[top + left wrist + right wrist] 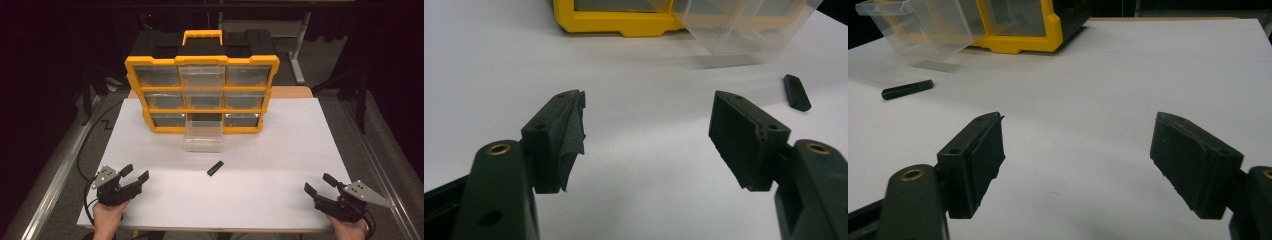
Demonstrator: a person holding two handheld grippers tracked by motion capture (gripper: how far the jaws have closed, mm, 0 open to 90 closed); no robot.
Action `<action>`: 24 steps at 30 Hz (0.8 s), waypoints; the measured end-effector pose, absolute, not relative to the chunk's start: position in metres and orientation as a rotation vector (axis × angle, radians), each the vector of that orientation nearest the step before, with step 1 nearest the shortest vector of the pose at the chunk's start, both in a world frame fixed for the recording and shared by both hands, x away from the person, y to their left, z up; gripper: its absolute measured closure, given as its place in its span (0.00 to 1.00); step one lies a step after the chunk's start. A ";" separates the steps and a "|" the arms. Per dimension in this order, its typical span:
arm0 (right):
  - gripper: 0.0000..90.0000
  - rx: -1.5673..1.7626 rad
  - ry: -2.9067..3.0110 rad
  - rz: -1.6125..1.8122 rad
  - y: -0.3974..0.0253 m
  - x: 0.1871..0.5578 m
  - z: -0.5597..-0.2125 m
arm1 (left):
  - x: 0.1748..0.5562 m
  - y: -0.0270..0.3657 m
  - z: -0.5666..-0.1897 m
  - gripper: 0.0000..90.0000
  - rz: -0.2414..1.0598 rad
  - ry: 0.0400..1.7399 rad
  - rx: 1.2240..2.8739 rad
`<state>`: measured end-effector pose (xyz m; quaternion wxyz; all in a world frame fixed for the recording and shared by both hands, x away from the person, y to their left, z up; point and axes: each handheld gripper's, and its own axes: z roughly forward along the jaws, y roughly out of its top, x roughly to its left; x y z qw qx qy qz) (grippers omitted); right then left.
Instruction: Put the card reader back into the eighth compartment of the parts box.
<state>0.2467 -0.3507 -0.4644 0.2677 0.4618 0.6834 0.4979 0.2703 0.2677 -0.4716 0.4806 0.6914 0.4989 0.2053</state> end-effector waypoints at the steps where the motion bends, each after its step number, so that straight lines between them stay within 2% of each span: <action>1: 0.24 1.246 1.844 1.343 -0.351 0.247 -0.464 | 0.270 0.268 -0.472 0.35 0.501 1.217 1.686; 24: 0.24 1.229 1.854 1.344 -0.350 0.245 -0.464 | 0.268 0.262 -0.467 0.35 0.521 1.176 1.701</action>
